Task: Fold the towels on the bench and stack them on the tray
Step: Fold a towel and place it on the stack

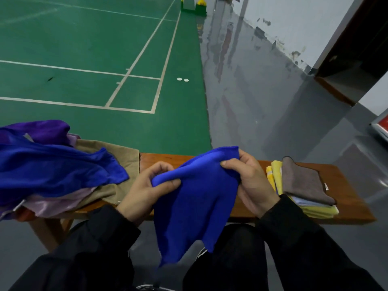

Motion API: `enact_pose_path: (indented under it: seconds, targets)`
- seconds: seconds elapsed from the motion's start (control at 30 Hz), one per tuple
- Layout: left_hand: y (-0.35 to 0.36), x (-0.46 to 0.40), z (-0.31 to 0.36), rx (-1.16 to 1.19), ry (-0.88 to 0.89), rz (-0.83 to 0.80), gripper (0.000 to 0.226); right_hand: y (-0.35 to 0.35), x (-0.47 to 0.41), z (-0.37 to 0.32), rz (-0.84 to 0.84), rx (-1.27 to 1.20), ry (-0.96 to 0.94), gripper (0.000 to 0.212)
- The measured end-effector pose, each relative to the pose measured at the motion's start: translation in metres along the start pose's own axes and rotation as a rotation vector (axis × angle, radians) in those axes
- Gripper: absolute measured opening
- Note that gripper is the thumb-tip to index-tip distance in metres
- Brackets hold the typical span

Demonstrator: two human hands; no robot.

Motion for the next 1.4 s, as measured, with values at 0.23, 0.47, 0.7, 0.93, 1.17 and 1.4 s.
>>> enact_pose_path:
  seconds: [0.23,0.47,0.7,0.93,1.17,1.4]
  targets:
    - [0.022,-0.043,0.031,0.306,-0.235,-0.055,0.087,-0.006,-0.045,-0.028,0.089,0.024,-0.026,0.013]
    - [0.023,-0.097,0.142,-0.025,0.124,-0.063,0.099,-0.009,-0.076,-0.123,0.117,0.133,-0.322,0.01]
    - [0.021,-0.041,0.075,-0.516,0.29,-0.157,0.112,-0.037,-0.012,-0.062,0.044,0.555,-0.395,0.035]
    - [-0.007,0.028,-0.162,-0.981,-0.097,-0.179,0.085,-0.093,0.04,0.152,-0.044,1.028,0.101,0.024]
    - [-0.013,0.04,-0.18,-0.778,-0.068,-0.126,0.053,-0.089,0.042,0.16,-0.077,1.016,0.072,0.015]
    - [-0.019,0.043,-0.174,-1.023,0.1,-0.109,0.016,-0.071,0.005,0.176,-0.305,1.301,0.217,0.013]
Point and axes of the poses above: each hand's wrist, its own x-axis away from the middle knuckle, its own y-axis out of the palm, z = x × y, the point moved 9 cm from there along -x, towards the middle knuckle, and after that the axes turned 1 degree about -y, right-handed, at the moved point
